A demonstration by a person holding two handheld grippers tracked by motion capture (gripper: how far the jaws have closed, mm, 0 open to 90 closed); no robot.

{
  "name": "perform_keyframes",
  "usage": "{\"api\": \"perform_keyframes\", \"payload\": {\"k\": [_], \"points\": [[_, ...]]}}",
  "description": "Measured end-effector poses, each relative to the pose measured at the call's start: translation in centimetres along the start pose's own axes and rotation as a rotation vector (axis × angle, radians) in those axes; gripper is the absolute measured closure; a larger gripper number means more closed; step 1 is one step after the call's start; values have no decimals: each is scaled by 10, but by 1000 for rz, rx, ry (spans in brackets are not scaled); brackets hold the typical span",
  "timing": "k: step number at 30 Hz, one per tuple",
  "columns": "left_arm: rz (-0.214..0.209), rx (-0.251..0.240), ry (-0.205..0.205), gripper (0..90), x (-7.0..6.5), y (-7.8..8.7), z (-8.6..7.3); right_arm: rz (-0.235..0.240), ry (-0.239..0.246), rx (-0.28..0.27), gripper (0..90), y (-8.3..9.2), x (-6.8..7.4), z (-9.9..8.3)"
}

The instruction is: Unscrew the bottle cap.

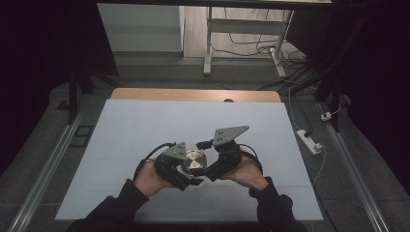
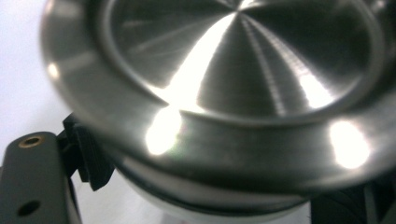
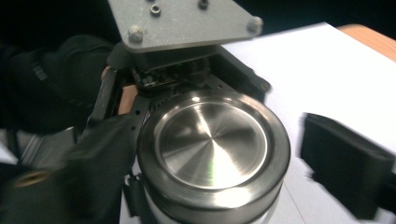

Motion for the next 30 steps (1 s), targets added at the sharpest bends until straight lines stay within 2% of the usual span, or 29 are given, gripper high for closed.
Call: {"api": "perform_keyframes", "payload": {"k": [2,3,4,6,7,8,11,14,15,17,20,22,23,25,26,27,28,29,30], "points": [[32,0,21,153,4,3,-1,-70,-16,17,14,-1,4,4],[66,-3,44,153,5,4,-1,-151,-26,39,15,-3,9,7],[66,-3,44,153,5,4,-1,-151,-26,39,15,-3,9,7],[93,-2,62,153,6,4,-2,-229,-33,37,28,-6,14,10],[102,0,69,153,6,4,-2,-290,-47,36,42,-10,18,11],[110,2,73,153,6,4,-2,-290,-47,36,42,-10,18,11],[126,4,79,153,4,2,-1,-331,-45,15,90,-17,24,11],[115,13,60,153,2,2,0,-349,-45,27,117,-21,24,9],[110,12,58,153,1,1,1,-349,-45,27,117,-21,24,9],[105,18,46,153,0,0,2,-331,-54,25,180,-23,22,6],[93,21,36,153,0,0,1,-317,-41,35,183,-23,22,6],[62,14,16,153,0,0,0,-294,-26,43,184,-22,22,6],[62,14,16,153,0,0,0,-294,-26,43,184,-22,22,6],[34,13,-3,153,-1,1,0,-250,-12,43,187,-20,20,6],[24,9,-8,153,-1,1,0,-202,5,39,187,-18,18,5],[1,12,-33,153,-1,2,0,-181,15,36,188,-17,17,4],[1,12,-33,153,-1,2,0,-181,15,36,188,-17,17,4],[-10,8,-38,153,-2,2,1,-126,25,23,188,-15,15,3],[-20,6,-45,153,-2,3,1,-126,25,23,188,-15,15,3]]}}
Point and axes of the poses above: each handheld gripper's, and its own axes: y roughly backward along the jaws, z roughly out of its top, x roughly to its left, the point moved 2 cm from there along -y, roughly forward along the jaws, and after that the axes turned 3 degrees about -y, right-handed, at the moved point
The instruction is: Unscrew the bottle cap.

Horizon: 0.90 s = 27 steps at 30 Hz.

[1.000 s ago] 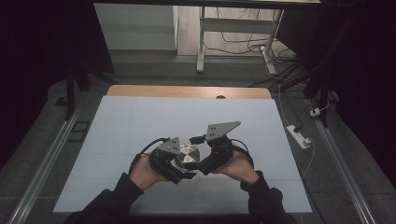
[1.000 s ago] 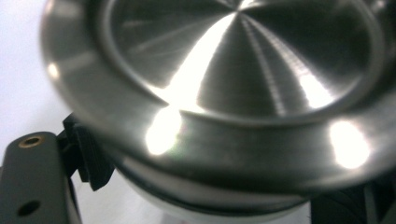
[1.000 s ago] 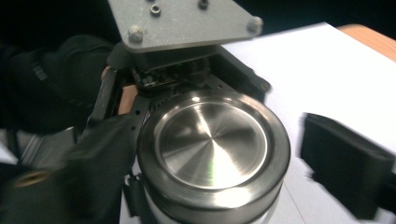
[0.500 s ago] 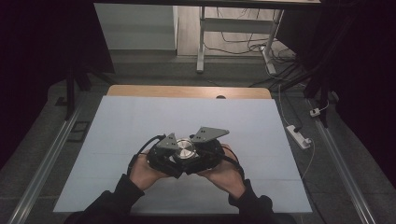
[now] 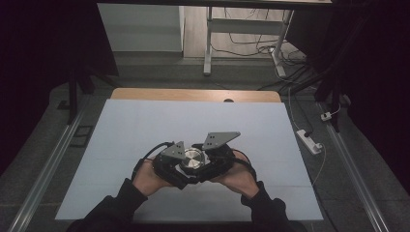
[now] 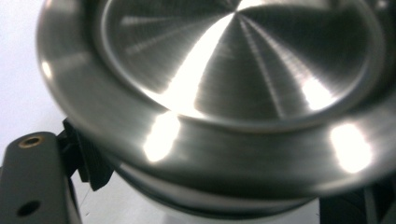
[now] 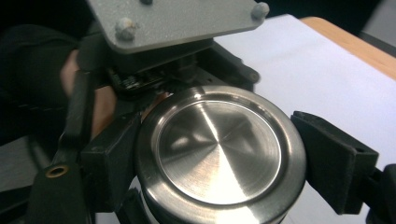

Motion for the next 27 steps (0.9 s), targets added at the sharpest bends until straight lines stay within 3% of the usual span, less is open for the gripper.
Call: {"api": "perform_keyframes", "payload": {"k": [1,5,11,15,27], "points": [[-9,-5,-5,153,-1,0,0,50,7,-16,189,2,-3,-2],[-41,-12,-24,153,-2,0,0,124,12,-38,190,4,-7,-4],[-64,-7,-43,153,-2,-2,-1,171,36,-63,191,7,-8,-6],[-75,-6,-48,153,-3,-3,-1,177,38,-76,192,9,-9,-5],[-46,11,-43,153,-2,-4,-2,152,43,-83,192,10,-9,-4]]}}
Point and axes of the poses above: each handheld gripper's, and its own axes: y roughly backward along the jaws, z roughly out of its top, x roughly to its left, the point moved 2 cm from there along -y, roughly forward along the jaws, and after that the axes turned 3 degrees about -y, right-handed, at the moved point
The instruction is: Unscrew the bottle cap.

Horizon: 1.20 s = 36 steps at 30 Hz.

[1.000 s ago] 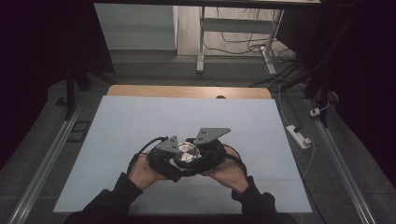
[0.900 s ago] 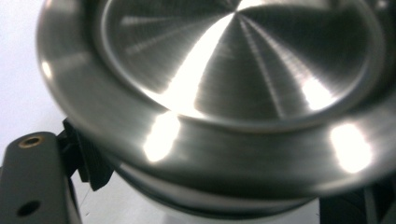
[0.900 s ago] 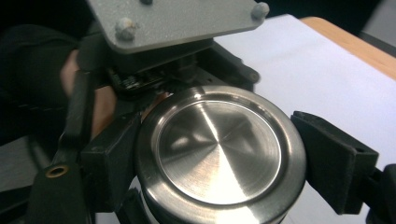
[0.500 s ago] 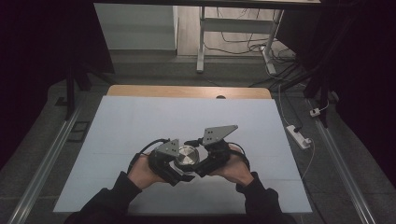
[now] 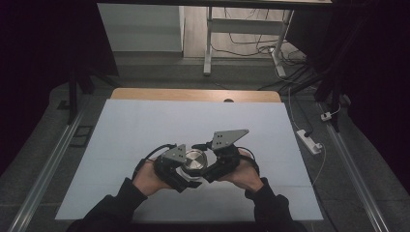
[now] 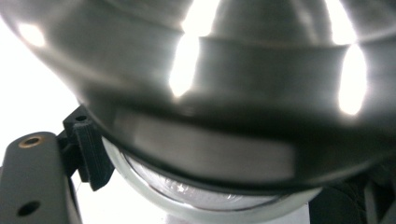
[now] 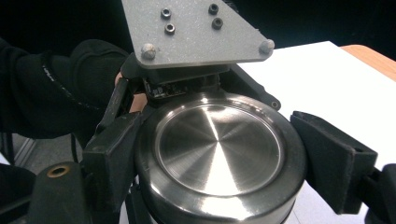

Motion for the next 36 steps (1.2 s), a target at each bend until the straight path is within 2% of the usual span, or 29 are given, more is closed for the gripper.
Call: {"api": "perform_keyframes", "payload": {"k": [9,28,29,36], "points": [[21,-6,21,153,5,3,-3,-26,0,-33,197,9,0,4],[65,-6,66,153,16,6,-10,-58,-3,-58,198,15,1,7],[73,-14,78,153,16,6,-10,-58,-2,-62,198,16,1,7],[98,-12,96,153,24,8,-13,-72,-6,-68,198,18,2,7]]}}
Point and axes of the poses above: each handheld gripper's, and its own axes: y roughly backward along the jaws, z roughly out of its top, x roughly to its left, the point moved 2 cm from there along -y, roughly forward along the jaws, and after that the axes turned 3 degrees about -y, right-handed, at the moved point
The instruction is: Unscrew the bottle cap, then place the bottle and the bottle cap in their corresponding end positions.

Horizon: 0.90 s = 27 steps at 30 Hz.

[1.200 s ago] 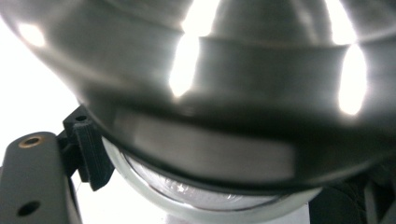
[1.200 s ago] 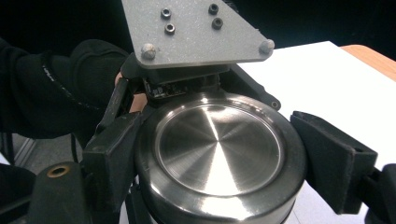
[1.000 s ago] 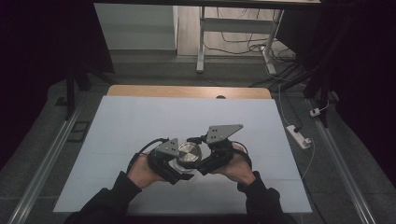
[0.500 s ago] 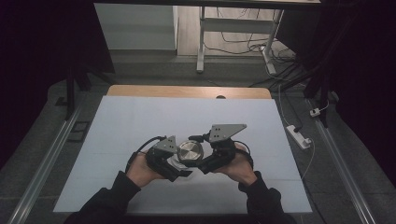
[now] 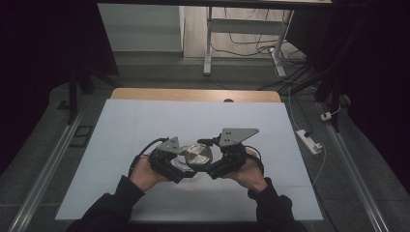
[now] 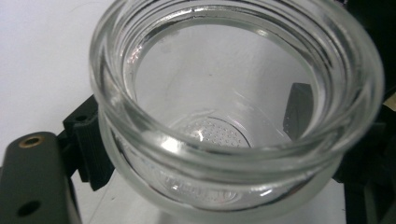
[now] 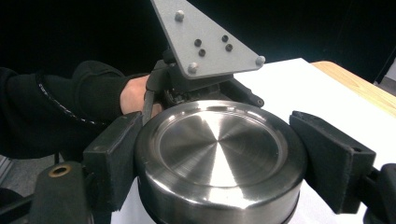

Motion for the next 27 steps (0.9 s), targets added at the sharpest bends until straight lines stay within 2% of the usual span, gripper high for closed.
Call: {"api": "perform_keyframes", "payload": {"k": [10,27], "points": [[35,-8,31,153,9,0,-1,-15,0,0,198,2,3,0],[77,-25,51,153,26,1,4,-23,3,-2,198,3,11,-2]]}}
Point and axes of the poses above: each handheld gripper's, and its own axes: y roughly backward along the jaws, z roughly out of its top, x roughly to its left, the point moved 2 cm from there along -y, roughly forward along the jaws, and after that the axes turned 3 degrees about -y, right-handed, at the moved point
